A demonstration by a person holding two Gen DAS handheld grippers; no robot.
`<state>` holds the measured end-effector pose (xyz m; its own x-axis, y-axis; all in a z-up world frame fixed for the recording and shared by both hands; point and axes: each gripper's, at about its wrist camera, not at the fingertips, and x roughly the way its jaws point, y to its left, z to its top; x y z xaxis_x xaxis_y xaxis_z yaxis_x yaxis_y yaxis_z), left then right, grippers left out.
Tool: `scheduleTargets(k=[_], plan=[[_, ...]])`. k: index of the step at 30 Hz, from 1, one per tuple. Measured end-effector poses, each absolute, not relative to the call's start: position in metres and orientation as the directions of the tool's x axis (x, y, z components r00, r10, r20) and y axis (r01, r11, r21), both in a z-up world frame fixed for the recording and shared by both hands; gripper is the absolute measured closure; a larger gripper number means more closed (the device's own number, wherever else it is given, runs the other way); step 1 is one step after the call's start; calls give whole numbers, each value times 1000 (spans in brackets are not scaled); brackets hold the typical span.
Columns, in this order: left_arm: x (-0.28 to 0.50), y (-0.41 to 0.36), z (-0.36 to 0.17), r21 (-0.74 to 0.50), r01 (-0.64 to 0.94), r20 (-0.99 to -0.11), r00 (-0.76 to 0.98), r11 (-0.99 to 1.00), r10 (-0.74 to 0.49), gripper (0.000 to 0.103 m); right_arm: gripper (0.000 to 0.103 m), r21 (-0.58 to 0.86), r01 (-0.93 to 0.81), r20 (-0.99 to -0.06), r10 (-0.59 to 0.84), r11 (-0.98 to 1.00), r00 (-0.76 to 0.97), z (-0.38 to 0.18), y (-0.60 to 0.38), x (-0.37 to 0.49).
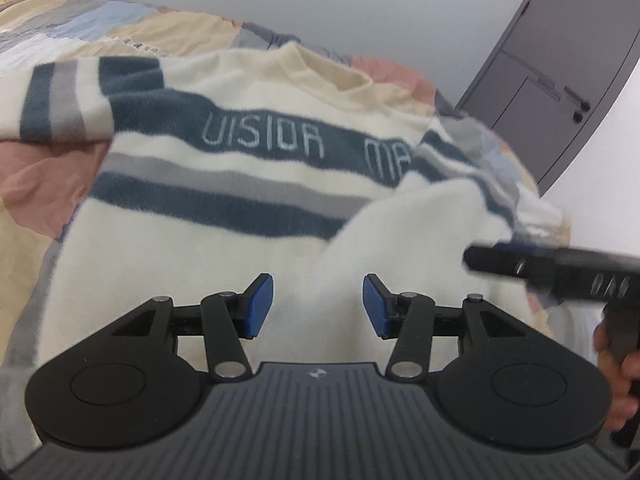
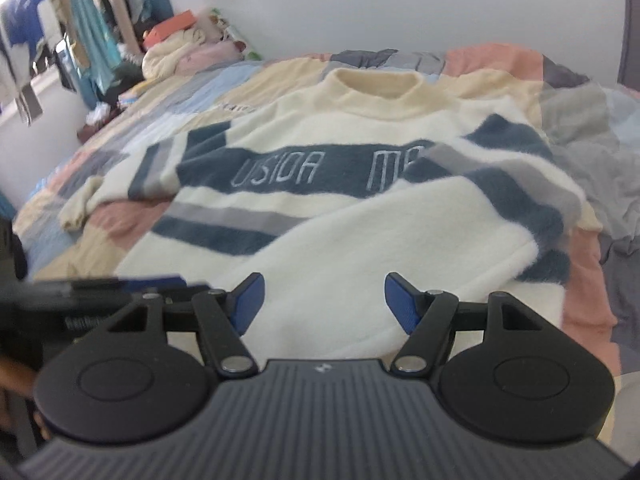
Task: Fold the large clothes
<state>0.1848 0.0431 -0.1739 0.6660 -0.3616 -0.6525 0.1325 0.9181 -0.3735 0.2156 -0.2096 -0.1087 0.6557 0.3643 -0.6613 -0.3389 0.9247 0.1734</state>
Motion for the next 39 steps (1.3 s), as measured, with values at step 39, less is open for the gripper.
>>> scheduleTargets(k=[39], plan=[[203, 144, -143, -256, -310, -511, 847, 916, 144, 48, 35, 44, -394, -729, 299, 918, 616, -159, -187, 244]])
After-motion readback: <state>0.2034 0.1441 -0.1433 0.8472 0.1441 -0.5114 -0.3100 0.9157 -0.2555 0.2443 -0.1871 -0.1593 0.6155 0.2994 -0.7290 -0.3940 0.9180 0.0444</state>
